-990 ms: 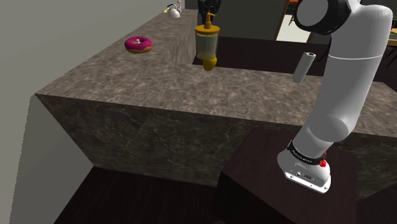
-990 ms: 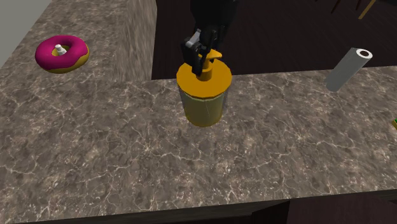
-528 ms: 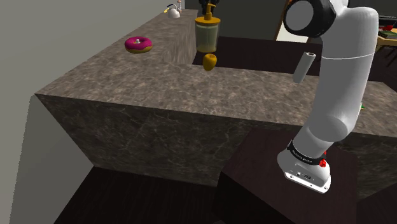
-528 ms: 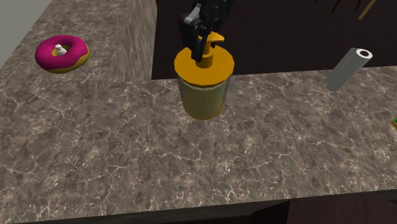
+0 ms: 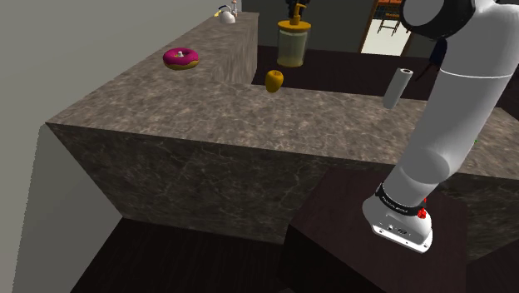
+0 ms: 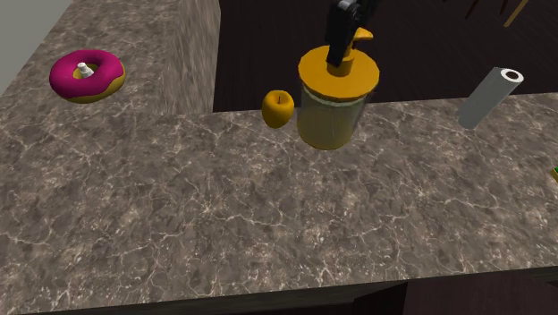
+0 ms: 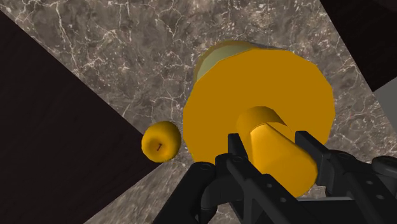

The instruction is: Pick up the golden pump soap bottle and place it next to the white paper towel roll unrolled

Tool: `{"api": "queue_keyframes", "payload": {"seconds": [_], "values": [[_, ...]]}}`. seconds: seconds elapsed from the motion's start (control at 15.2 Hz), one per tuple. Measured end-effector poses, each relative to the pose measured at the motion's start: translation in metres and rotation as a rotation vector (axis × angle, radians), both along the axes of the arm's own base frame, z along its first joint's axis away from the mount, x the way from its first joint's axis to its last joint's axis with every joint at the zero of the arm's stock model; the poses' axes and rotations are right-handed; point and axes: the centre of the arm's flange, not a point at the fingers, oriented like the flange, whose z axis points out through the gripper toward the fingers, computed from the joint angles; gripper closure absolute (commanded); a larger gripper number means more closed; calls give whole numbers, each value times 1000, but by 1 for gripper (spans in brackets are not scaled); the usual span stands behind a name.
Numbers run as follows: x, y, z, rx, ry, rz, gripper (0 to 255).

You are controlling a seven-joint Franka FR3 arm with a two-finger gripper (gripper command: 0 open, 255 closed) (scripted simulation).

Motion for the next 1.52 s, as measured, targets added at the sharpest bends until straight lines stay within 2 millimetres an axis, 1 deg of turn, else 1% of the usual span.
{"api": "queue_keyframes", "payload": {"seconds": [0.13, 0.46, 0.59, 0.66, 0.86, 0.99, 1.12, 1.32, 1.39, 1.45, 1.52], "values": [[-17, -21, -2, 0, 1, 1, 255], [-58, -71, 3, 0, 0, 0, 255], [-73, -93, 0, -1, 0, 0, 255], [-85, -102, -1, 0, 1, 0, 255], [-109, -133, 3, 0, 0, 0, 255], [-124, -150, 3, 0, 1, 0, 255], [-143, -172, 0, 0, 0, 0, 255], [-168, -202, 2, 0, 0, 0, 255], [-177, -211, -3, 0, 0, 0, 255], [-184, -225, -1, 0, 0, -1, 255], [-192, -233, -1, 1, 1, 0, 255]]}}
